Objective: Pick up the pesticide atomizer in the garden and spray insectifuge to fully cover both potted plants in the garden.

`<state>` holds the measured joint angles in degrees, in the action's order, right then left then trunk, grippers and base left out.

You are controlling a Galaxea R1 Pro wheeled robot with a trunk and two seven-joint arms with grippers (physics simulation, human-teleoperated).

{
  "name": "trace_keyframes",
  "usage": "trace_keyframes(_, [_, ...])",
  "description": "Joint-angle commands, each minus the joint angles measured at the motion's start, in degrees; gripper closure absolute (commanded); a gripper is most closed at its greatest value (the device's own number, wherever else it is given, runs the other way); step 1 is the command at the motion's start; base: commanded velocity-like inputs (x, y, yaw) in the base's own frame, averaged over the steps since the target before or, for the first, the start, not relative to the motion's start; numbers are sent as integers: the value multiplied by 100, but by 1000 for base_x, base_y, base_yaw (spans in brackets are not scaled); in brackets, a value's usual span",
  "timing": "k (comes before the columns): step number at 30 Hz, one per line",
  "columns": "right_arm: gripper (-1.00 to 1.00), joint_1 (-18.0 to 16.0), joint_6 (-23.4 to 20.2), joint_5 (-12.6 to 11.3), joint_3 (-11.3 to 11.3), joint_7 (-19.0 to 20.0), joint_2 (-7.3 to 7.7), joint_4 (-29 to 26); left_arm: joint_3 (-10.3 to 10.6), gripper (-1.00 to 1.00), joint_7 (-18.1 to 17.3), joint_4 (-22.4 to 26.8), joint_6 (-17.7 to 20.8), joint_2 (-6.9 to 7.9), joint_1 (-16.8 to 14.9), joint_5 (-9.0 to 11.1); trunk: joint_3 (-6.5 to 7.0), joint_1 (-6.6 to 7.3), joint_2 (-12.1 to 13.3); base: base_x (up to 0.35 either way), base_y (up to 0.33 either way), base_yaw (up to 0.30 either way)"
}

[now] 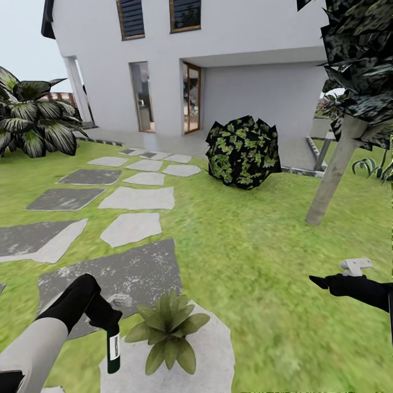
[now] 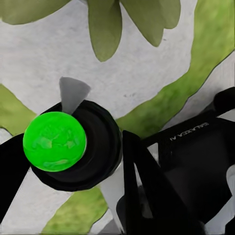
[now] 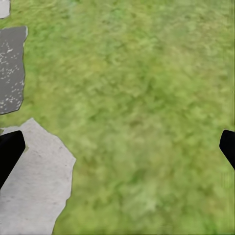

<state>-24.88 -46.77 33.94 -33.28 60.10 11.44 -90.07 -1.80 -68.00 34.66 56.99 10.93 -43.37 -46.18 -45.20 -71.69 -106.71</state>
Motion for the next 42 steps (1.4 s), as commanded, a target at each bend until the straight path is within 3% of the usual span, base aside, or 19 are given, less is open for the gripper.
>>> trace_keyframes(1, [-100,-7,-22,55,-4,59,-1,-5,18,100,-53,7,39,1,-2,-56,-8,1,-3,3,0,-148])
trace_keyframes(5, [-100,-6,-23,57,-2,61,-2,-2,282,100,-55,6,33,-12,2,-78,-19,1,-3,21,85,-168])
trace_keyframes(9, [-100,-5,-22,55,1,63,-2,-2,356,100,-56,6,31,-46,2,-83,-21,1,-3,67,245,-49])
trace_keyframes(18, [-100,-6,-25,50,3,63,-10,-2,384,100,-56,-22,31,-57,34,-84,-22,1,-3,23,269,-59])
trace_keyframes(26, [-100,-7,-25,52,-2,60,-3,-2,411,100,-65,-37,15,-108,134,-84,-22,1,-3,1,45,-220])
trace_keyframes(32, [-100,-2,-25,59,-3,60,-2,-2,416,100,-87,-38,-59,-370,196,-84,-22,1,-3,0,3,-130])
trace_keyframes(42, [-100,-5,-21,60,-4,62,-2,-2,398,100,-83,-38,-95,-416,363,-91,-22,1,-3,0,10,-9])
